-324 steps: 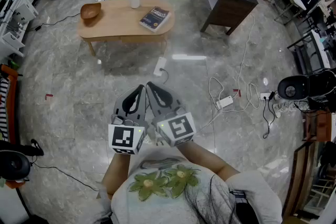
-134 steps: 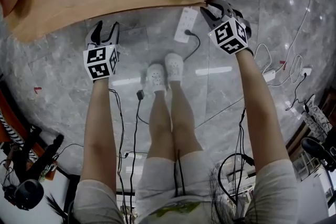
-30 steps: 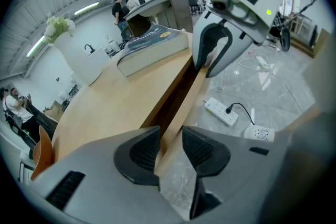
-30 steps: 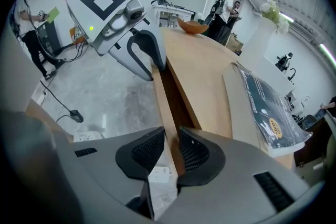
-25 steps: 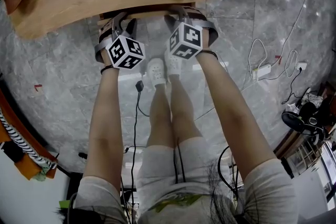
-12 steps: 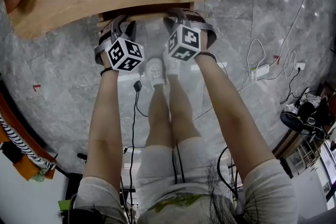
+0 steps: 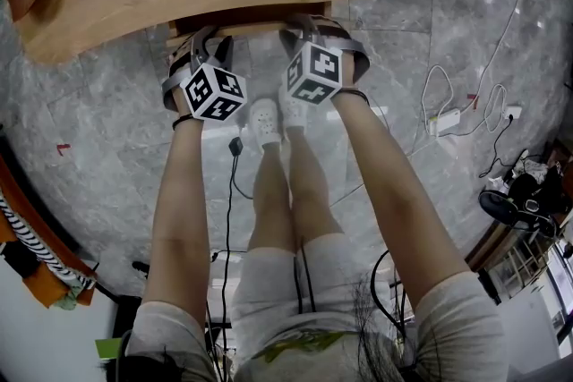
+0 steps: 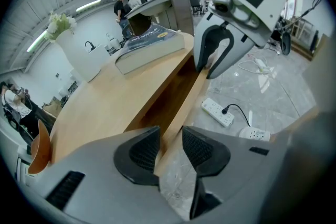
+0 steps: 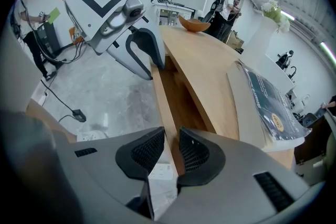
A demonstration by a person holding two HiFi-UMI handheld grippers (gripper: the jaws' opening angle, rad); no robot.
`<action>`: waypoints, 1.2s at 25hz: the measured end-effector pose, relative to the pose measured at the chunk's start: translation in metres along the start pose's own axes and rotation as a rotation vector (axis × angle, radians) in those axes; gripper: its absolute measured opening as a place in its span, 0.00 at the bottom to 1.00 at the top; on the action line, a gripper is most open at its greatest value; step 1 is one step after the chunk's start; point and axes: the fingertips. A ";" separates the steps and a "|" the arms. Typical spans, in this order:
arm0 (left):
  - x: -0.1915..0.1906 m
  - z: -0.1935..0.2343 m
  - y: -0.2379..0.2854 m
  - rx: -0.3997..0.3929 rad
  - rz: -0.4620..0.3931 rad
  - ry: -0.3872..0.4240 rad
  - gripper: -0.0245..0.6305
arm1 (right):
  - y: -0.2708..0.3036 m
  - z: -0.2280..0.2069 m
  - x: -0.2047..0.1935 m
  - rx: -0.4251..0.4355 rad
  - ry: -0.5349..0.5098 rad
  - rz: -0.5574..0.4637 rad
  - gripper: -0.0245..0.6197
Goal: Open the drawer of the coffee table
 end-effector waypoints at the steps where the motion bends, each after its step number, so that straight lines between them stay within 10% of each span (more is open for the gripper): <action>1: 0.000 0.000 0.000 -0.001 0.001 0.000 0.25 | 0.000 0.000 0.000 0.001 0.000 0.002 0.19; 30: -0.012 -0.020 -0.008 -0.014 0.007 0.000 0.24 | -0.006 0.023 -0.007 0.015 0.005 0.011 0.19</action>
Point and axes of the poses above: the fingertips, and each gripper's own axes: y forward along the fingers, z to its left, x out of its top, and after that the axes turned 15 degrees about z, right-handed
